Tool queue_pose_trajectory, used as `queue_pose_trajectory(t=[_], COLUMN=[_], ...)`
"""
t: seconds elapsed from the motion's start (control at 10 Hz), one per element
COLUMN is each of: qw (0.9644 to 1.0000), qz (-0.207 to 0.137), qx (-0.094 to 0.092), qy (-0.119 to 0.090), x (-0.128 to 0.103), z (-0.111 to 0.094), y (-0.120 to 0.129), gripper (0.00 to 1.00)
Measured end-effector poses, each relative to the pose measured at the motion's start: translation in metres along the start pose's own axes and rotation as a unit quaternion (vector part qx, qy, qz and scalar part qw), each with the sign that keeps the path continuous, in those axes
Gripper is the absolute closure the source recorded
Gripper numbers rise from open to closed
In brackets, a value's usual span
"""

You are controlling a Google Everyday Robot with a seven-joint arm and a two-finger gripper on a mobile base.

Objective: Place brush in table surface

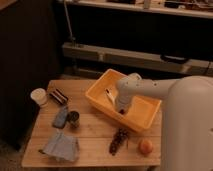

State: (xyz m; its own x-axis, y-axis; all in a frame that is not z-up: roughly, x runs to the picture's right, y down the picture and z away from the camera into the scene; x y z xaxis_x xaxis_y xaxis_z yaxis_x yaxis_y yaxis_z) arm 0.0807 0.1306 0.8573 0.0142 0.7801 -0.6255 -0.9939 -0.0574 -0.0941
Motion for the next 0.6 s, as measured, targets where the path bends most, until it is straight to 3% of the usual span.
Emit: queue_pose_trajectory(t=[0.3, 0.6], qw=[0.9996, 0.9984], qz=[0.006, 0.008], qx=[0.0, -0.006], qy=[-0.029, -0.055], x=[-0.008, -0.01], z=[-0.031, -0.075], y=[0.005, 0.012], gripper=[1.0, 1.0])
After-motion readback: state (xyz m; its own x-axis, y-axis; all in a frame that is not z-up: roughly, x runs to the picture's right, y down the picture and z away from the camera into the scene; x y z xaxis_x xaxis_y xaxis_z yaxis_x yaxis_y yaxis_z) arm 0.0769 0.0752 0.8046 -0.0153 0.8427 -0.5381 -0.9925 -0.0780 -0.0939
